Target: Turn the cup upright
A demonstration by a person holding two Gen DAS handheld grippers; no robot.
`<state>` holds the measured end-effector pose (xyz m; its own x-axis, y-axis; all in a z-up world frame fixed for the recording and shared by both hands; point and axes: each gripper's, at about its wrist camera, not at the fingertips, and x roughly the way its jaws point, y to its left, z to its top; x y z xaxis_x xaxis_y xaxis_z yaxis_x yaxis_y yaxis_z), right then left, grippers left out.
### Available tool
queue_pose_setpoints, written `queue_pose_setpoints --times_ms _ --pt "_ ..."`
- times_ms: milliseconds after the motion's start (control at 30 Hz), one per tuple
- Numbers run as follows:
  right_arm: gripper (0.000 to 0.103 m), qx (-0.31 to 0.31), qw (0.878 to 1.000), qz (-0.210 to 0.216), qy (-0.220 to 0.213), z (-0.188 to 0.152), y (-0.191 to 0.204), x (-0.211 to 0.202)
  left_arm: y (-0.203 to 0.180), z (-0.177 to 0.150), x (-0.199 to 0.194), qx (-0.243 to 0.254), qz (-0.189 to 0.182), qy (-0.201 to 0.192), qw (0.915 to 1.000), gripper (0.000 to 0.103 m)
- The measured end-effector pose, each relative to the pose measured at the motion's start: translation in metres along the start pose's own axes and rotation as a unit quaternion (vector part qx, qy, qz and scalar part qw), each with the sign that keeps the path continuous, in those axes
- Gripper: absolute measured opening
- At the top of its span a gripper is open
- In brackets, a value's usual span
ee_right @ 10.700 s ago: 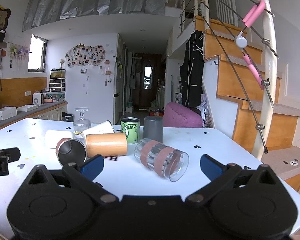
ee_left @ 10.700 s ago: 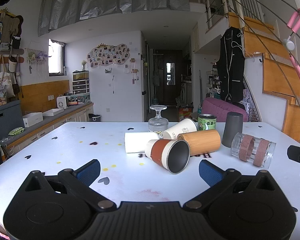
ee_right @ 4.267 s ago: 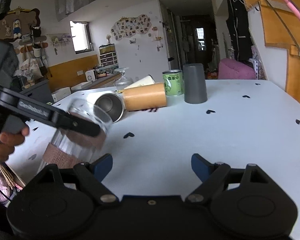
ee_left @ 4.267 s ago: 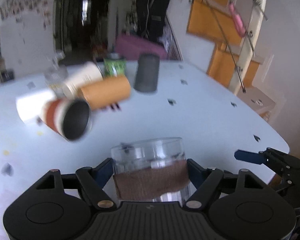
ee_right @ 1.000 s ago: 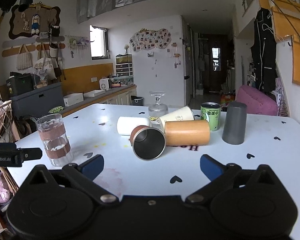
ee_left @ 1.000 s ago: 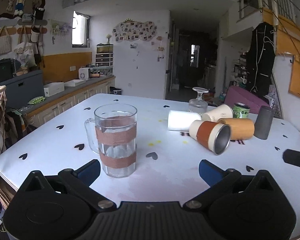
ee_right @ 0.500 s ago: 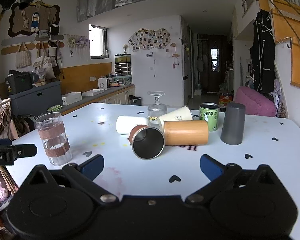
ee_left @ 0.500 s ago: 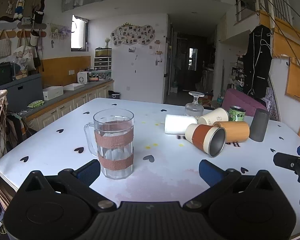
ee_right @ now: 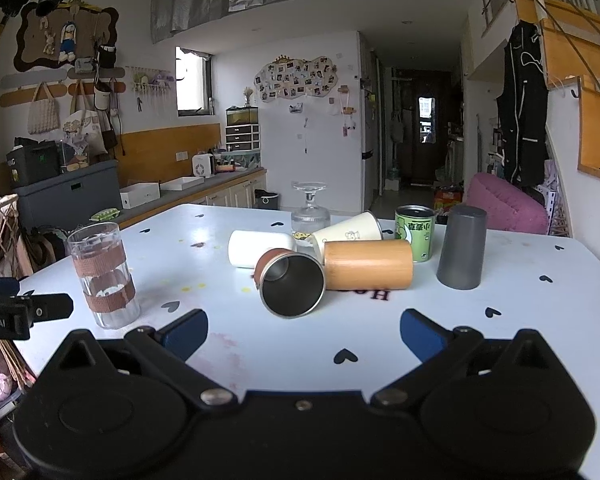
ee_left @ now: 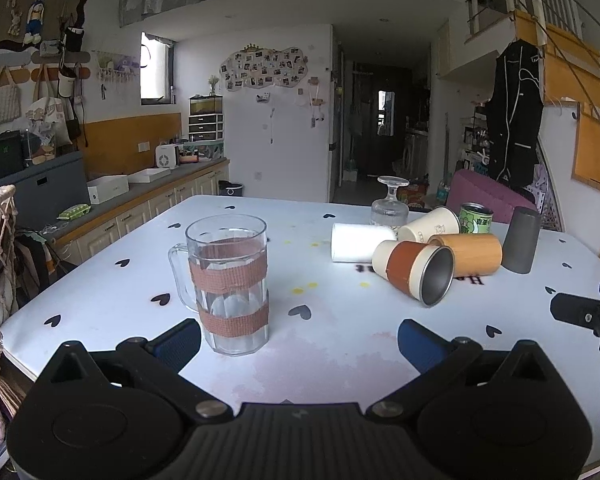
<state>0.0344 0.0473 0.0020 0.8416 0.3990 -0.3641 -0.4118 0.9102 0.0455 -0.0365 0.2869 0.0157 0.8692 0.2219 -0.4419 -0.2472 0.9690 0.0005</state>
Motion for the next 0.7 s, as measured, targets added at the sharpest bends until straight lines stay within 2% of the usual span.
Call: queue_pose_setpoints --times_ms 700 --pt "0.103 -0.001 1.0 0.0 0.001 -0.0001 0.0011 0.0006 0.0006 -0.0008 -0.0001 0.0 0.003 0.002 1.0 0.103"
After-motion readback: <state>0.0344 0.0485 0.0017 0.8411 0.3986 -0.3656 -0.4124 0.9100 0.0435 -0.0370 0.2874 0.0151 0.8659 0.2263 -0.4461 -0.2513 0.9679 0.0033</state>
